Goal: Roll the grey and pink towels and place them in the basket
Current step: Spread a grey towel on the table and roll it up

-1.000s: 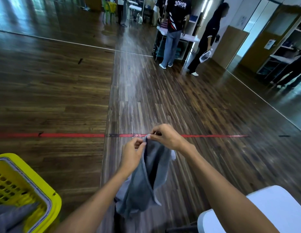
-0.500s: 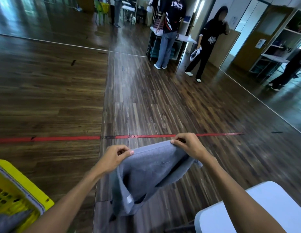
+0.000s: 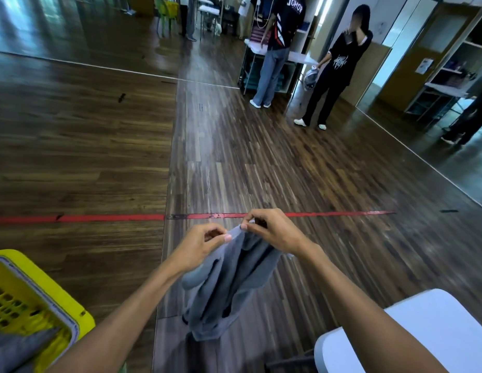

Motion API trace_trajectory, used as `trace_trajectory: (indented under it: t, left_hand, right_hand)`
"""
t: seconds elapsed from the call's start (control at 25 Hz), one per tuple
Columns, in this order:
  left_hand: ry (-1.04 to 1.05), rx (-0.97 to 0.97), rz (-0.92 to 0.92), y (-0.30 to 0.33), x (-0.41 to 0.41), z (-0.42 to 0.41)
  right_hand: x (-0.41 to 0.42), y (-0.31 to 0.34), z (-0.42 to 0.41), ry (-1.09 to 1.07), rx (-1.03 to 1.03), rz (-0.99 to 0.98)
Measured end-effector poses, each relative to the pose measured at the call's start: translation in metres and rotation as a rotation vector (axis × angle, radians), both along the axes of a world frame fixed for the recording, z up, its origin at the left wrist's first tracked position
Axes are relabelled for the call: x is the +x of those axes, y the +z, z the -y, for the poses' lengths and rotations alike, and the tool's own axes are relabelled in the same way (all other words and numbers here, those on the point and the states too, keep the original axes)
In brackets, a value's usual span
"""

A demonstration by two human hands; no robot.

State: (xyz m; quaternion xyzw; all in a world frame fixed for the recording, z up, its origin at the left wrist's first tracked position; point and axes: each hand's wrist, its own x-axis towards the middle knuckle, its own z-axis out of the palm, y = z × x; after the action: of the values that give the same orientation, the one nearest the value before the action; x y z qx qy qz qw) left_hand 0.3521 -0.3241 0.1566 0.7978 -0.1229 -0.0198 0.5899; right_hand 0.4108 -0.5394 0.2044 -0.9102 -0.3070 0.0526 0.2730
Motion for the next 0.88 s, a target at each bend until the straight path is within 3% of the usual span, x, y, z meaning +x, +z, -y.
trace_trajectory:
  t: [0.12, 0.24, 0.36, 0.52, 0.64, 0.76, 0.88]
  left_hand:
    - [-0.019, -0.017, -0.08, -0.016, -0.004, -0.002]
    - [-0.033, 0.085, -0.128, -0.032, -0.011, -0.022]
    - [0.073, 0.215, -0.052, -0.033, -0.013, -0.043]
    - [0.017, 0.21, 0.143, -0.012, 0.0, -0.028]
    - [-0.056, 0.184, 0.181, 0.005, 0.005, -0.003]
    - [-0.059, 0.192, 0.195, 0.007, 0.006, 0.001]
    - [-0.037, 0.217, 0.125, -0.003, 0.003, -0.013]
  right_hand:
    - [0.002, 0.001, 0.007, -0.044, -0.069, 0.07]
    - [0.012, -0.002, 0.042, -0.183, -0.105, 0.096]
    - [0.014, -0.005, 0.076, -0.26, -0.108, 0.09]
    - [-0.004, -0.018, 0.045, -0.096, -0.085, 0.007]
    - [-0.013, -0.024, 0.011, 0.032, -0.007, -0.092]
    - [-0.015, -0.025, 0.002, 0.011, 0.004, -0.123]
    - [-0.009, -0.028, 0.014, -0.065, -0.049, -0.03]
